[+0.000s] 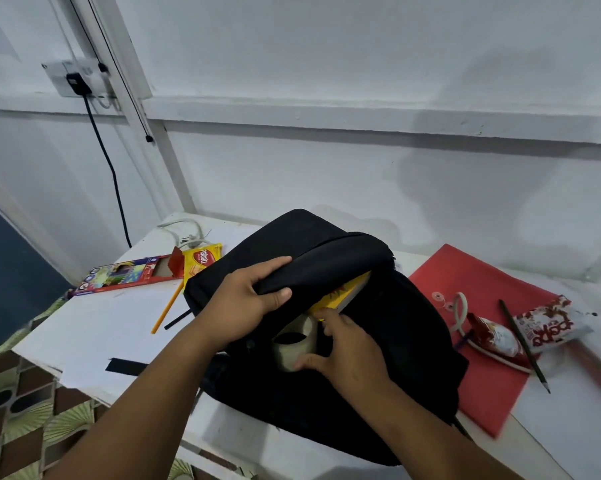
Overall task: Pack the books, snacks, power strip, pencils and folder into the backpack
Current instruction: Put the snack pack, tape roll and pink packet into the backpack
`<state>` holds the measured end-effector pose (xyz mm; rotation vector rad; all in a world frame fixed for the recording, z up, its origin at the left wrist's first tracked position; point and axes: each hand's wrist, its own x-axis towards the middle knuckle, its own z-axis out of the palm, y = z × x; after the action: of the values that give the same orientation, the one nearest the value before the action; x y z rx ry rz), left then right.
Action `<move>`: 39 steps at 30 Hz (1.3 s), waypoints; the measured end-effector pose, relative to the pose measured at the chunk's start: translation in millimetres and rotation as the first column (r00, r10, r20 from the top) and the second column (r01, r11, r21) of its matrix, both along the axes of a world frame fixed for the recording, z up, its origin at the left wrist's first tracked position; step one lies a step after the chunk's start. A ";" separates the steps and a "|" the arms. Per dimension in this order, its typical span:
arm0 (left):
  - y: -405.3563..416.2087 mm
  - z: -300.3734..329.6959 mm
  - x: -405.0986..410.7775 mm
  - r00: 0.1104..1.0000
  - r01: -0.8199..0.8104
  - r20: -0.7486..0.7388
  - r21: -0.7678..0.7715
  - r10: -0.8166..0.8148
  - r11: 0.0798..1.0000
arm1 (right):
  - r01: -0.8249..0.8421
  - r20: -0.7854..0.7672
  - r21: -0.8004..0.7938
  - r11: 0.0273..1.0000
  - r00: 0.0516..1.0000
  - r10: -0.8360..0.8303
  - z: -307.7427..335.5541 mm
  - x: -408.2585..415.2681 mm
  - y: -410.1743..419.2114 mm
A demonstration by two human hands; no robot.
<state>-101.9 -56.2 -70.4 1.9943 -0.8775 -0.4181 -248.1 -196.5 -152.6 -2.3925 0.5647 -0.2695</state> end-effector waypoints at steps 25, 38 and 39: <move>-3.4 -36.3 -24.2 0.984 0.153 0.043 0.269 -0.171 0.951 | -0.101 0.551 0.090 0.991 0.834 0.035 50.3 -14.6 -73.8; -21.2 -12.9 82.6 0.971 -0.198 0.119 -0.078 0.206 0.977 | -0.037 0.361 0.123 0.992 0.933 -0.010 75.0 112.2 -115.5; -24.4 -15.8 98.9 0.973 -0.195 0.115 -0.059 0.201 0.979 | -0.032 0.319 0.099 0.995 0.948 -0.001 73.0 126.8 -117.5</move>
<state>-3.0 -80.6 -86.2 2.0564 -0.7449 -0.1634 -121.3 -314.0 -79.7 -2.1916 0.3975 -0.5933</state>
